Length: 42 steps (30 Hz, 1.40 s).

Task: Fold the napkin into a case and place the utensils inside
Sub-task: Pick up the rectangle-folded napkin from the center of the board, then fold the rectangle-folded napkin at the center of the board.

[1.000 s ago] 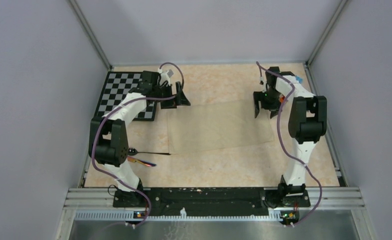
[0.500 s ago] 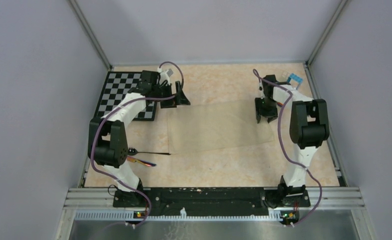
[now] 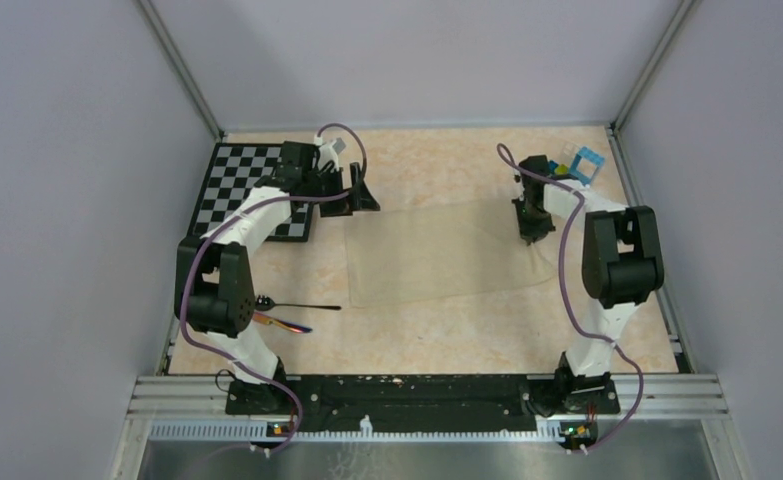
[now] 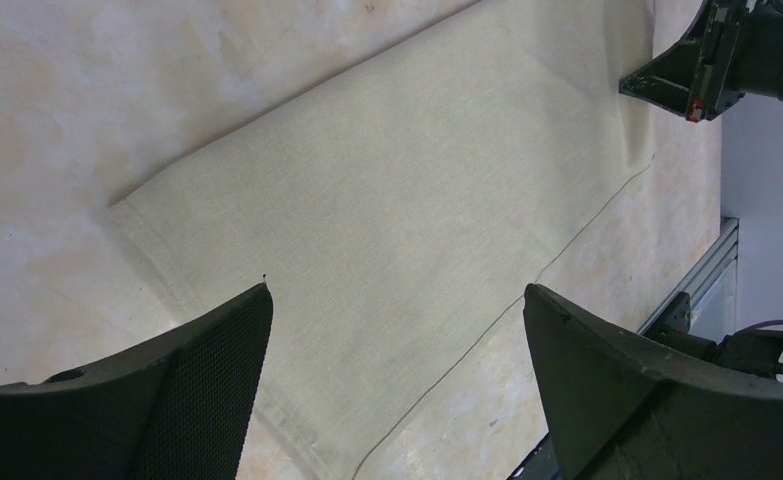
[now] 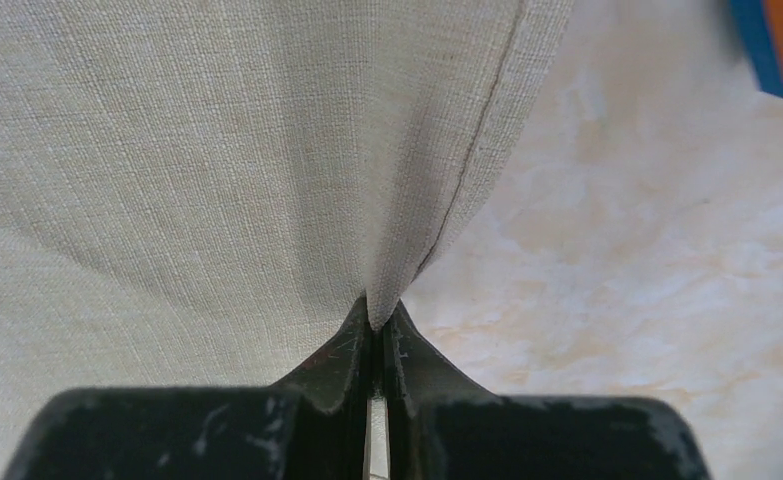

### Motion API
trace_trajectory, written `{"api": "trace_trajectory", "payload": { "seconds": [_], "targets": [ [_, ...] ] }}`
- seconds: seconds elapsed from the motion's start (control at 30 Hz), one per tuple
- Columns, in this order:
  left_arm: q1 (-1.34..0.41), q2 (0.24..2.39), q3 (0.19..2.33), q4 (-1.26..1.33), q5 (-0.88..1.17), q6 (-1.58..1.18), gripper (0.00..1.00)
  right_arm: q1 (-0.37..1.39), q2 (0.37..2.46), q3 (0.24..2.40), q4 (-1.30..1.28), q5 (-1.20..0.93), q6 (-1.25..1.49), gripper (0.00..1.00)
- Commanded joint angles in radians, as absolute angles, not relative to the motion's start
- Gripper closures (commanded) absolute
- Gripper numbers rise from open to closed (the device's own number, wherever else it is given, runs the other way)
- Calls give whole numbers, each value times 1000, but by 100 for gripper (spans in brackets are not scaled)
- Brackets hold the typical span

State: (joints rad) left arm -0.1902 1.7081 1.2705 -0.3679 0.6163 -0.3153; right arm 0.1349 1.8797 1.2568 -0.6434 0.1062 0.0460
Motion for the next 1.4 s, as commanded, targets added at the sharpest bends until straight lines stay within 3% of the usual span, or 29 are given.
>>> {"api": "trace_trajectory", "payload": {
  "seconds": [0.0, 0.17, 0.5, 0.73, 0.97, 1.2, 1.37],
  "targets": [
    [-189, 1661, 1260, -341, 628, -306, 1, 132, 1871, 1249, -652, 393, -43, 100],
    [-189, 1656, 1257, -335, 628, -309, 1, 126, 1803, 1245, -618, 593, -129, 100],
    [-187, 1622, 1255, -345, 550, -293, 1, 221, 1744, 1250, -657, 607, -68, 100],
    [-166, 1596, 1256, -353, 515, -290, 1, 481, 1761, 1353, -786, 343, 78, 100],
    [-146, 1581, 1260, -367, 471, -286, 1, 642, 1882, 1472, -727, -18, 166, 100],
    [-128, 1568, 1266, -380, 422, -275, 1, 691, 1957, 1540, -688, -166, 221, 100],
    [-120, 1569, 1266, -379, 437, -278, 1, 709, 1984, 1574, -706, -161, 261, 100]
  ]
}}
